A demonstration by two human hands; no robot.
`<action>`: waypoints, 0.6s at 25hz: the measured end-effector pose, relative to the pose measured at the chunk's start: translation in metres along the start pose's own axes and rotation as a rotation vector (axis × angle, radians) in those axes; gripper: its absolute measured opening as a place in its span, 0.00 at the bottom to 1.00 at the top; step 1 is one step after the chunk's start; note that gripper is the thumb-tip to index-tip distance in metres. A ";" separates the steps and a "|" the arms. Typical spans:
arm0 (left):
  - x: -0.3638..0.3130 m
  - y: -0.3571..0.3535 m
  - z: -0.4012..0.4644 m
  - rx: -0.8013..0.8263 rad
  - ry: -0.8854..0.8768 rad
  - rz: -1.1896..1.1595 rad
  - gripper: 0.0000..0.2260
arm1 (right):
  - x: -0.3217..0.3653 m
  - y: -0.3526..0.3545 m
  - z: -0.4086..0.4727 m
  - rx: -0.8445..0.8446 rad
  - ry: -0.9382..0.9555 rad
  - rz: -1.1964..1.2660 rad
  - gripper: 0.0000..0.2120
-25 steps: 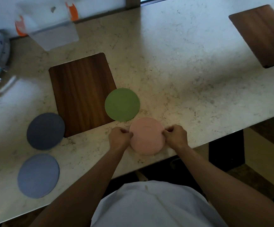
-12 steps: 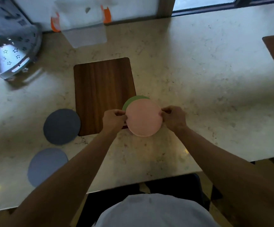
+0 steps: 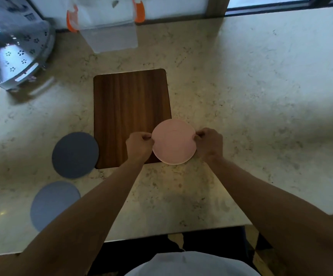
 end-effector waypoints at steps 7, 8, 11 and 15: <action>-0.011 -0.008 -0.005 -0.037 -0.081 0.227 0.07 | -0.001 0.004 -0.006 -0.080 -0.086 -0.014 0.07; -0.012 -0.009 -0.006 -0.046 -0.068 0.241 0.07 | -0.002 0.005 -0.006 -0.081 -0.097 -0.013 0.07; -0.016 -0.013 -0.008 -0.054 -0.041 0.282 0.04 | -0.001 0.005 -0.007 -0.064 -0.112 -0.046 0.08; -0.016 -0.012 -0.003 -0.063 0.034 0.191 0.13 | -0.001 0.002 -0.006 -0.048 -0.177 0.019 0.08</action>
Point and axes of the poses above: each hand's wrist, its own z-axis towards the middle knuckle, its own y-axis out of the back of the hand, x = y × z, the point moved 7 cm from there along z, towards the middle knuckle, and after that the axes turned 7 degrees about x, right-handed, at the moved point
